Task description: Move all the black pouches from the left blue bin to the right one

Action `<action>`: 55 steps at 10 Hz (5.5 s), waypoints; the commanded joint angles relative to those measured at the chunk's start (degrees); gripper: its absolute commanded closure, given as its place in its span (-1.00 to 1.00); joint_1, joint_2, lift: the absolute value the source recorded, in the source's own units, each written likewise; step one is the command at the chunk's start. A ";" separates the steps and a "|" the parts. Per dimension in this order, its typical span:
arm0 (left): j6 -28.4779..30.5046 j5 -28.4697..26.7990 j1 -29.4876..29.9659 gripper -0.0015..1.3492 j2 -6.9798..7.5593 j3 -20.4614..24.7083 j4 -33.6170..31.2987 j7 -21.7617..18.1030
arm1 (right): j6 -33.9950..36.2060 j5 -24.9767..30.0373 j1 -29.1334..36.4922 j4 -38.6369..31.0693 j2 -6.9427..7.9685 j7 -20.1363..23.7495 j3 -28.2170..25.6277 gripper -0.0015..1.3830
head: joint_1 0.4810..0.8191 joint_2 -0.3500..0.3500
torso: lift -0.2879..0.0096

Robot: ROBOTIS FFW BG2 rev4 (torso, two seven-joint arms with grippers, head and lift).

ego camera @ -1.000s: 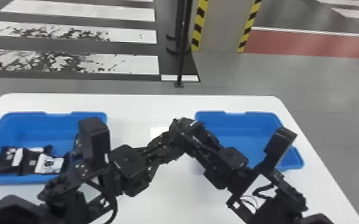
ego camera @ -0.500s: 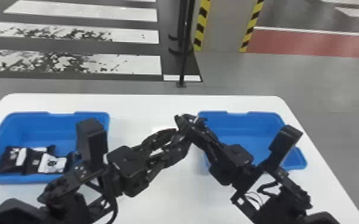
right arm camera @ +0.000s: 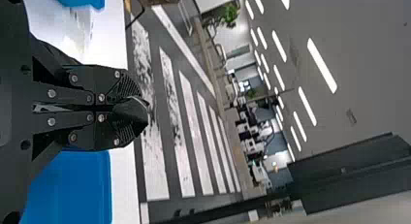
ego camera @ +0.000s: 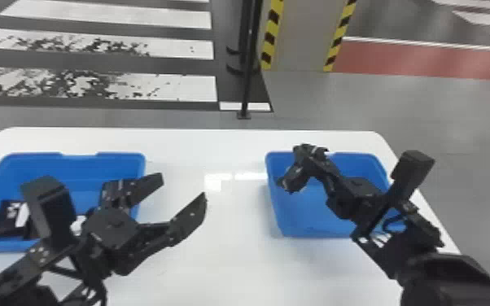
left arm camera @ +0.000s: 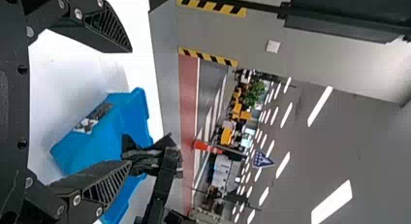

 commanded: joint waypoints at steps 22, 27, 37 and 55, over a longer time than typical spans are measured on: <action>24.08 -13.72 -21.74 -0.72 -1.50 10.19 23.83 4.57 | -27.89 13.50 31.50 -19.08 4.93 -9.35 4.93 -0.81 | 0.27 0.18 | -0.01; 29.99 -13.26 -27.79 -0.58 -0.89 6.99 31.14 4.57 | -27.75 12.59 31.36 -18.66 4.93 -9.35 5.05 -0.81 | 0.27 0.11 | -0.01; 24.08 -10.75 -12.74 0.66 -0.09 11.90 8.92 1.67 | -26.49 9.73 30.23 -18.66 4.67 -6.45 5.16 -0.79 | 0.27 0.14 | -0.01; 17.75 9.13 -7.25 0.66 1.58 -5.81 -3.45 -0.71 | -19.31 -11.75 9.56 -4.32 -2.45 0.32 17.73 0.84 | 0.27 -0.32 | -0.01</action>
